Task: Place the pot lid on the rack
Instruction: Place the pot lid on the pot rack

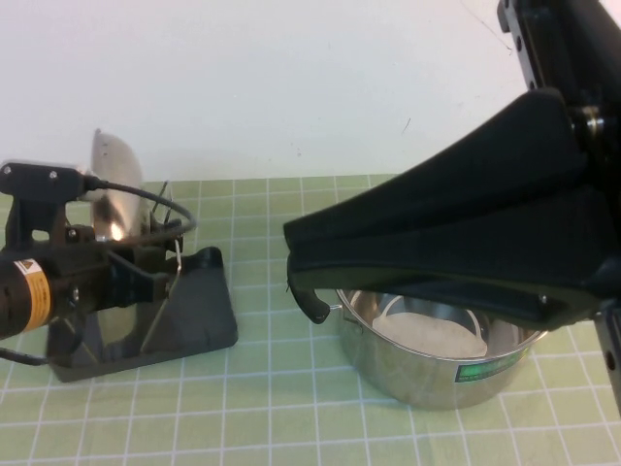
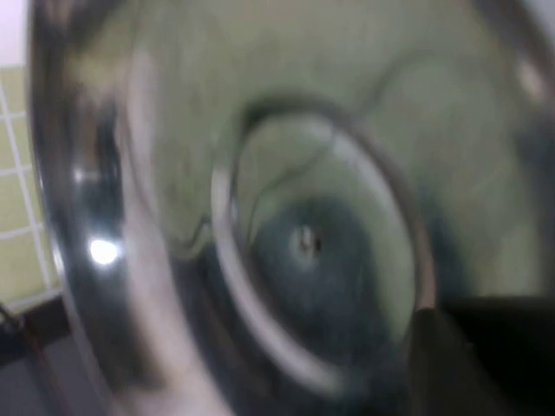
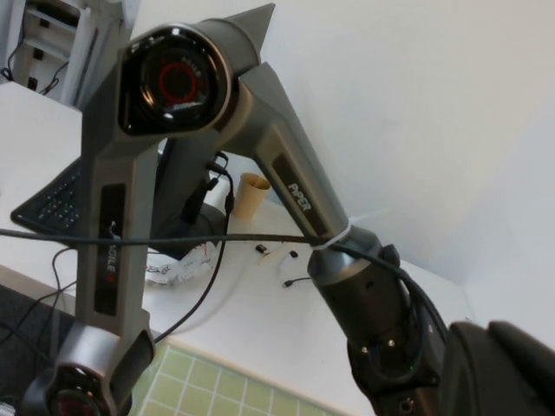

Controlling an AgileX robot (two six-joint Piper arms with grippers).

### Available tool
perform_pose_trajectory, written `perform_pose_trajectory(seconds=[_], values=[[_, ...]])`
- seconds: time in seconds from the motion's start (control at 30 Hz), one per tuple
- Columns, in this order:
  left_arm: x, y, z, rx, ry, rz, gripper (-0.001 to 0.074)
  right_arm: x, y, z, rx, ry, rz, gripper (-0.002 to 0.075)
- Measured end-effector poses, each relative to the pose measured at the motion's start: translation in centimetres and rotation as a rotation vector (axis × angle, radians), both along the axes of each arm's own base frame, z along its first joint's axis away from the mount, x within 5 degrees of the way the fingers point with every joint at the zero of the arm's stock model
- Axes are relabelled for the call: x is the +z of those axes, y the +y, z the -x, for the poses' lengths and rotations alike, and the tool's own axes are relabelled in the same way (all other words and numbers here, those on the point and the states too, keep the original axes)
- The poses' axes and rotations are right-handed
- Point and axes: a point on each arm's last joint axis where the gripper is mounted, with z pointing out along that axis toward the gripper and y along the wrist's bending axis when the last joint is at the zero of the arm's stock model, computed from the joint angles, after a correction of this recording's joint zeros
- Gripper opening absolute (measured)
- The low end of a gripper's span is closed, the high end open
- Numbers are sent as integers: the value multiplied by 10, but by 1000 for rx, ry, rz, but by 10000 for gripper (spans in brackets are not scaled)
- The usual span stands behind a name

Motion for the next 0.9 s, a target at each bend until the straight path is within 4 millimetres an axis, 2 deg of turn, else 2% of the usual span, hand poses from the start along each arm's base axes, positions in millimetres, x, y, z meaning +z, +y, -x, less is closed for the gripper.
perform_pose_trajectory(seconds=[0.13,0.17,0.23,0.37,0.5,0.57,0.63,0.77,0.9], values=[[0,2,0,-2,-18,-42,407,0,0,0,5,0,2,2],[1,3,0,-2,-29,-55,444,0,0,1,8,0,2,2],[7,5,2,4,-68,-97,484,0,0,1,8,0,2,2],[23,11,9,36,-153,-161,478,0,0,0,4,-21,-1,1],[47,14,23,53,-254,-181,437,1,0,-5,-49,-50,-16,1],[62,15,35,40,-331,-214,381,2,0,-8,-82,-87,-26,1],[77,16,47,30,-409,-245,301,4,-1,-11,-127,-127,-40,1],[108,20,78,42,-579,-314,80,16,-10,-17,-286,-293,-90,0],[133,31,110,144,-733,-387,15,33,-30,-28,-576,-501,-134,0]])
